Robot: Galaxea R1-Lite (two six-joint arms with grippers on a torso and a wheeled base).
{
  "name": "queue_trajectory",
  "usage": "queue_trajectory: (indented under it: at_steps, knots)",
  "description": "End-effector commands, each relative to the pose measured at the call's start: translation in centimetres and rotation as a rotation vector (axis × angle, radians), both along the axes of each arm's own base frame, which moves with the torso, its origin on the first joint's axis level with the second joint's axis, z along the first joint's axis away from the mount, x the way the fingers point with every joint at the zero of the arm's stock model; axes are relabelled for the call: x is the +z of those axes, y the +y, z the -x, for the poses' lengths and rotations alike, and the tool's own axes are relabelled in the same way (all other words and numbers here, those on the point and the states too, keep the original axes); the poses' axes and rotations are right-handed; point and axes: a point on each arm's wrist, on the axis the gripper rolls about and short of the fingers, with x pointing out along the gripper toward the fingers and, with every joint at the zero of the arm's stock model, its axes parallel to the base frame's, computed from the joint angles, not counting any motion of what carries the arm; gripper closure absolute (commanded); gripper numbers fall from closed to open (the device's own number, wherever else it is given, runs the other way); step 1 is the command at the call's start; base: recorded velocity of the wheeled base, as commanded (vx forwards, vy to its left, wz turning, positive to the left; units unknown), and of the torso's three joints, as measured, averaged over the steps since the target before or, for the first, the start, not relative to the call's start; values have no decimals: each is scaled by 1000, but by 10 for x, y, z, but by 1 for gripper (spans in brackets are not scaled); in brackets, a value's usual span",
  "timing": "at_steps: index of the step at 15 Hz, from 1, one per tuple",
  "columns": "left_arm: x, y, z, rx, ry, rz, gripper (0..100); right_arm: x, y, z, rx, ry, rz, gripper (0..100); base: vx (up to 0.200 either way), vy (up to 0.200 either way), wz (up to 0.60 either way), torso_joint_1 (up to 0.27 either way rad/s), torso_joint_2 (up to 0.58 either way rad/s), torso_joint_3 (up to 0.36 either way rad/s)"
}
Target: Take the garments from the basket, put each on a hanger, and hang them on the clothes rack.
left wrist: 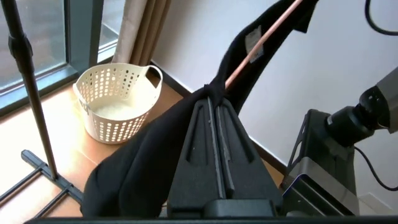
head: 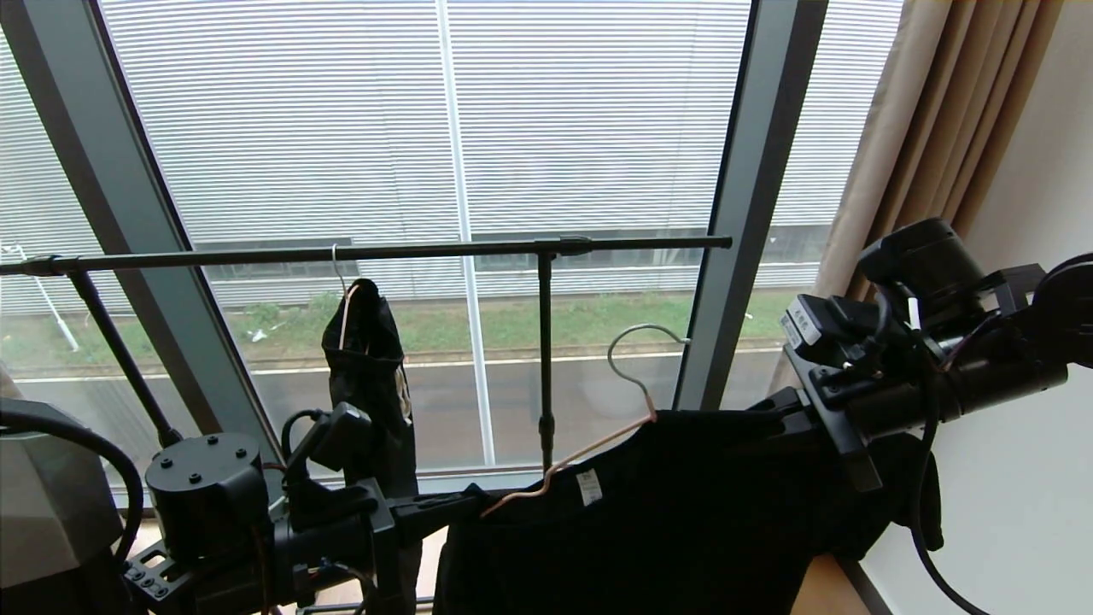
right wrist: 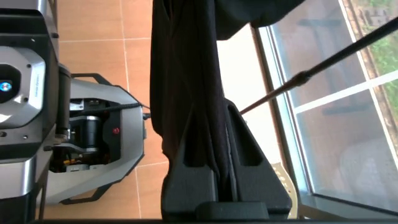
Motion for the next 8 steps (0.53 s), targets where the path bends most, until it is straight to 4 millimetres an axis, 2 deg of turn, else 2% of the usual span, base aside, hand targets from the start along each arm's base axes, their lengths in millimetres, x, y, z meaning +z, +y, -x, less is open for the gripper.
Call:
queue_trajectory:
  at_steps: [1, 5, 8]
  knots:
    - [12, 0, 6, -10, -44, 18, 100, -8, 3, -5, 6, 36, -4, 100, 0, 0, 0, 0, 0, 0]
    - [26, -3, 17, -41, -95, 42, 100, -19, 8, -11, 33, 98, -58, 100, 0, 0, 0, 0, 0, 0]
    - [45, -8, 12, -48, -165, 71, 100, -24, 10, -5, 109, 168, -170, 100, 0, 0, 0, 0, 0, 0]
